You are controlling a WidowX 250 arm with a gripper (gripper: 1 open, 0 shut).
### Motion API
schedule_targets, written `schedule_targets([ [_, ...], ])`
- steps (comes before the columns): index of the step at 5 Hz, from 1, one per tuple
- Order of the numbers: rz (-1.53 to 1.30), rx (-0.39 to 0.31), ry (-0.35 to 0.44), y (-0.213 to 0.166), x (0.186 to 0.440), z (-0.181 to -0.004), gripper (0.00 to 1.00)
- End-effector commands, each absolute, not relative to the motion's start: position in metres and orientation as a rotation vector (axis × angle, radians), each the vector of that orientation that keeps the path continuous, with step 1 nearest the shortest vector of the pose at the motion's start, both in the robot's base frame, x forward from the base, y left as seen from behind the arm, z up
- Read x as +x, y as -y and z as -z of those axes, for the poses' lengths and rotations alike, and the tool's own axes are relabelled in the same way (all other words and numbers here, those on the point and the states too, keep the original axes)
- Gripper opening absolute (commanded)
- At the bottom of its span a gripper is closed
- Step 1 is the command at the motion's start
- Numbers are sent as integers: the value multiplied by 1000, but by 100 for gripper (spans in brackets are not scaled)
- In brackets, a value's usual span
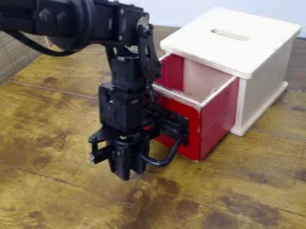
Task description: Open the drawer
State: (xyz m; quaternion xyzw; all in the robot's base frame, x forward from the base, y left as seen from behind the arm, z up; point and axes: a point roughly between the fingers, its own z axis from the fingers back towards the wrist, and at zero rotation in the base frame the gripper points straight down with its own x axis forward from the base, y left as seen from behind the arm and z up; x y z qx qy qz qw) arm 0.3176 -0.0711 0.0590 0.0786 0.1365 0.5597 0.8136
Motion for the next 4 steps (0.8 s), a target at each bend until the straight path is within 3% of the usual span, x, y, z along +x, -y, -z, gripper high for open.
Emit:
schedule_targets([
  [1, -1043, 152, -297, 96, 297, -89, 0],
  [4, -1139, 135, -315, 121, 284, -96, 0],
])
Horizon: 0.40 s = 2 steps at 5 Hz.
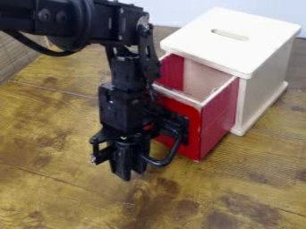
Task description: Open the drawer
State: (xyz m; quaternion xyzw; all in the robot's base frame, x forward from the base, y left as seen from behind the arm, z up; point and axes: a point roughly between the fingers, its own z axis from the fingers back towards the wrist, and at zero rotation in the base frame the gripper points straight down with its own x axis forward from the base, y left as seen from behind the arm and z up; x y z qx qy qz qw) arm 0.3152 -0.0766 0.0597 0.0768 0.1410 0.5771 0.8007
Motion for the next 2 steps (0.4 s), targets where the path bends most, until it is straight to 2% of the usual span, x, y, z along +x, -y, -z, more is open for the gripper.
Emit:
schedule_targets([
  [1, -1158, 132, -320, 109, 284, -97, 0],
  [2, -1176, 129, -325, 97, 283, -98, 100],
])
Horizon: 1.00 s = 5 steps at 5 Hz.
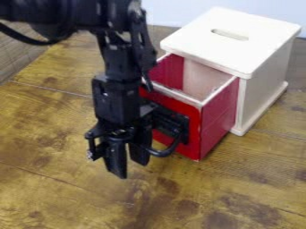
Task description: Open the drawer
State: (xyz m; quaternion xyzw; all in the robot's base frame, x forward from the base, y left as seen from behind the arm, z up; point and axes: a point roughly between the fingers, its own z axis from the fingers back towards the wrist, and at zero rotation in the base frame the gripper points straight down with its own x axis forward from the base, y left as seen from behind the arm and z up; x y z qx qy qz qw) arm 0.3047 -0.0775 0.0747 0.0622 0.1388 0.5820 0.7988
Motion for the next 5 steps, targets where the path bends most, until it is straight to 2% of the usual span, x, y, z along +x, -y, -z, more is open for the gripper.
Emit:
schedule_targets([
  [1, -1208, 124, -329, 99, 282, -94, 0],
  [2, -1242, 125, -332, 101, 282, -85, 100],
  [5, -1106, 159, -319, 104, 296, -59, 100],
])
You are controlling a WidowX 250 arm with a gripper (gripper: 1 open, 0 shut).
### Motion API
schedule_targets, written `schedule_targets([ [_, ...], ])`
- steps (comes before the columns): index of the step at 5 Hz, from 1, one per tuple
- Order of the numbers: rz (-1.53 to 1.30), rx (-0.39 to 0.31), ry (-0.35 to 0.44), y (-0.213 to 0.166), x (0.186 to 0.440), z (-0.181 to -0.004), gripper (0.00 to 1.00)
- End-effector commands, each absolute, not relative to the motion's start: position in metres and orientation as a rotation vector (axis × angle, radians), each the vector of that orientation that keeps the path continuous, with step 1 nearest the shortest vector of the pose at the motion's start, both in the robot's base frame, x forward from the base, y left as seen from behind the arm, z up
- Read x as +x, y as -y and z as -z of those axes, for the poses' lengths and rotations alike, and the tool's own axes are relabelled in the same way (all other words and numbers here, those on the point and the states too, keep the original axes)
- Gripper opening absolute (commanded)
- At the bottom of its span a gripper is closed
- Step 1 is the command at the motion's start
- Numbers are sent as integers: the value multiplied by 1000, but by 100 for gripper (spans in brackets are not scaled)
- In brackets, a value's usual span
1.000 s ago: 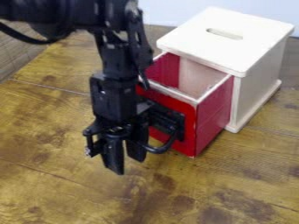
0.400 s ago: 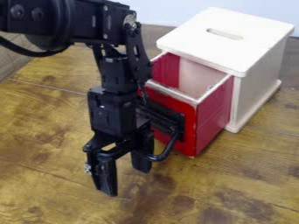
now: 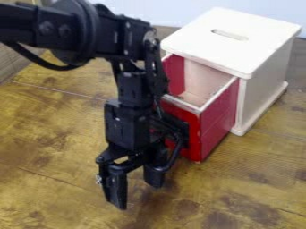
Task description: Open the drawer
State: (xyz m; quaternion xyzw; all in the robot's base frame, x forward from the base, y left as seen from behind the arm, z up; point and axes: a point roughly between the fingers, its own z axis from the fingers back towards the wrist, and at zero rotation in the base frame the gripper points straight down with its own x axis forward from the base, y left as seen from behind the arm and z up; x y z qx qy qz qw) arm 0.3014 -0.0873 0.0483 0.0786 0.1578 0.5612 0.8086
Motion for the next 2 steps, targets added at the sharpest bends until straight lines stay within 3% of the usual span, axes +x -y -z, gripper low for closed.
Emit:
schedule_targets([
  [1, -1042, 173, -311, 107, 298, -61, 100],
  [2, -980, 187, -303, 109, 299, -62, 100],
])
